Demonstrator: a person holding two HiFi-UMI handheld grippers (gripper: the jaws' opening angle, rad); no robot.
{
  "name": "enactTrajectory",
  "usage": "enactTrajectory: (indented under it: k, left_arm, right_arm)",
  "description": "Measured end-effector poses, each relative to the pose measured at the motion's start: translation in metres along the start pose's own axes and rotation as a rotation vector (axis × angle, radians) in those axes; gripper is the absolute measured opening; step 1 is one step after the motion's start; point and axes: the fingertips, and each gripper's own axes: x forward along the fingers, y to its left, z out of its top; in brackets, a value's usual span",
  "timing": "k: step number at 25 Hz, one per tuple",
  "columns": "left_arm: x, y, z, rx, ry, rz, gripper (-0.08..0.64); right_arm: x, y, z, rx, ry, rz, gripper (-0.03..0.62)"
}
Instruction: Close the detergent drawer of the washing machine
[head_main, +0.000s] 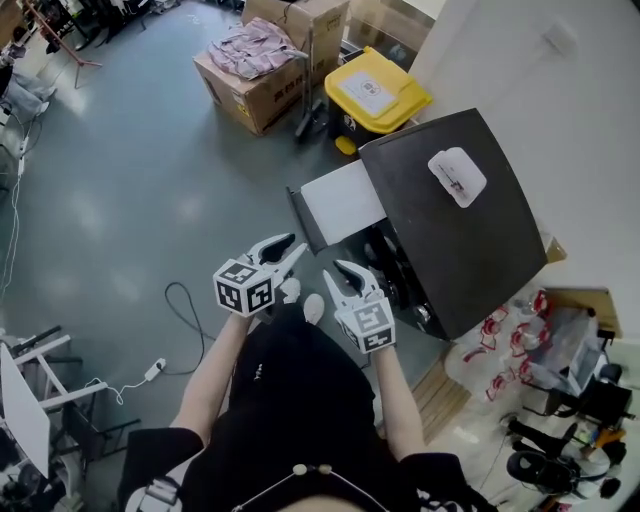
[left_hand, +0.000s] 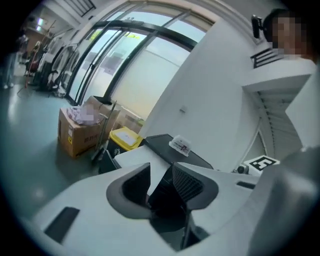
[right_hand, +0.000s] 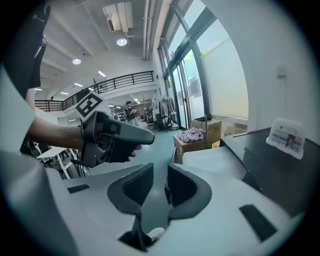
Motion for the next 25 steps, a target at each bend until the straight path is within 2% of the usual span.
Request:
enactTrajectory:
  k: [3, 8, 12, 16, 25]
  left_arm:
    - [0.011, 0.016, -0.005, -0.066, 0.021, 0.026, 0.126]
    - [0.034, 0.045, -0.031, -0.134, 0.128, 0.069, 0.129]
    - [0.051, 0.060, -0.051, -0.204, 0.195, 0.081, 0.132]
    - [0.063, 0.068, -0.060, -0.221, 0.238, 0.099, 0.132]
    - [0.072, 0.071, -0.066, -0.228, 0.269, 0.111, 0.132]
  right_arm:
    - [0.019, -0.001, -0.014, 0.018, 0.053, 0.017, 0.080]
    - [0.048, -0.012, -0.040, 0.073, 0.135, 0.011, 0.091]
    - [0.065, -0.011, -0.065, 0.065, 0.226, 0.028, 0.101]
    - [0.075, -0.012, -0.078, 0.054, 0.273, 0.024, 0.094]
    - [0.089, -0.011, -0.081, -0.009, 0.294, 0.008, 0.048]
